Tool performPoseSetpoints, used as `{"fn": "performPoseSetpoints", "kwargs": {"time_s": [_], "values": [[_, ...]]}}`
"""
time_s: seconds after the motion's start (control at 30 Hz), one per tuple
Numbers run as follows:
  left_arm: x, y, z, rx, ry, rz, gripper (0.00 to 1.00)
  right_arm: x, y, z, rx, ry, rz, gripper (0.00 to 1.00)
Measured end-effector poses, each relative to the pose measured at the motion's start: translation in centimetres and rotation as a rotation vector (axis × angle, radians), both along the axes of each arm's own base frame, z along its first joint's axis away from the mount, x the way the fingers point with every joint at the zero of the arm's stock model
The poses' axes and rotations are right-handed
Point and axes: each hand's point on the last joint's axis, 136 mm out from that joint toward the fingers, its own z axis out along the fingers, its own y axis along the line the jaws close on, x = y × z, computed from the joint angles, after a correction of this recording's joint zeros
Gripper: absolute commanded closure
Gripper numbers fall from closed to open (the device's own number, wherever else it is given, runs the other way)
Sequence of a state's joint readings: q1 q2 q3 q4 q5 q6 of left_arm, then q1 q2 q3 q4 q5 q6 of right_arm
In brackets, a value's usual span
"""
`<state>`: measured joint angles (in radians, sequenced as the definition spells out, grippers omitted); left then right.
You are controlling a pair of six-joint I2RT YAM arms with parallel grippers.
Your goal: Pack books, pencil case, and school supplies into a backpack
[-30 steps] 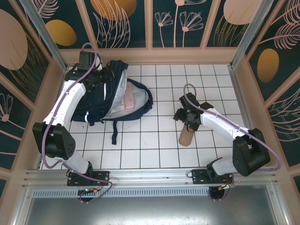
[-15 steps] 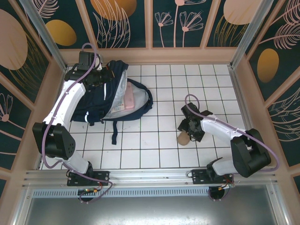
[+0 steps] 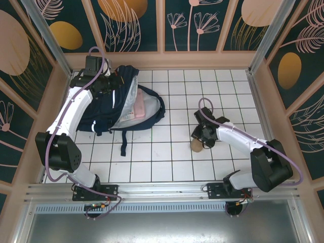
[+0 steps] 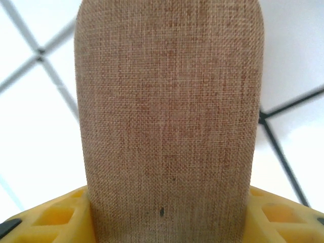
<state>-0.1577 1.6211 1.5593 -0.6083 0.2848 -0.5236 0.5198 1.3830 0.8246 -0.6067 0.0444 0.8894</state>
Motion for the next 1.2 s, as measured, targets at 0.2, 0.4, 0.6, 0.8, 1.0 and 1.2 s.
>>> {"fn": "performPoseSetpoints", "kwargs": {"time_s": [0.2,0.4,0.6,0.8,1.0,1.2], "values": [[0.0,-0.1,-0.1,-0.003,-0.001,-0.003,1.00,5.5,7.1,5.1,0.054,-0.145,0.198,0.52],[-0.1,-0.4,-0.4,-0.018,-0.001,-0.014,1.00,11.2,15.5,8.8,0.117,-0.267,0.432,0.53],[-0.4,-0.4,-0.5,-0.031,-0.005,-0.013,1.00,16.6,20.3,9.7,0.133,-0.349,0.538,0.53],[-0.4,-0.4,-0.4,-0.036,-0.005,-0.008,1.00,19.9,23.8,8.1,0.141,-0.362,0.614,0.53],[-0.4,-0.4,-0.4,-0.036,-0.005,-0.007,1.00,18.4,25.2,3.7,0.138,-0.258,0.709,0.54],[-0.4,-0.4,-0.4,-0.036,-0.006,-0.008,1.00,15.1,26.3,1.6,0.169,-0.175,0.816,0.54]]}}
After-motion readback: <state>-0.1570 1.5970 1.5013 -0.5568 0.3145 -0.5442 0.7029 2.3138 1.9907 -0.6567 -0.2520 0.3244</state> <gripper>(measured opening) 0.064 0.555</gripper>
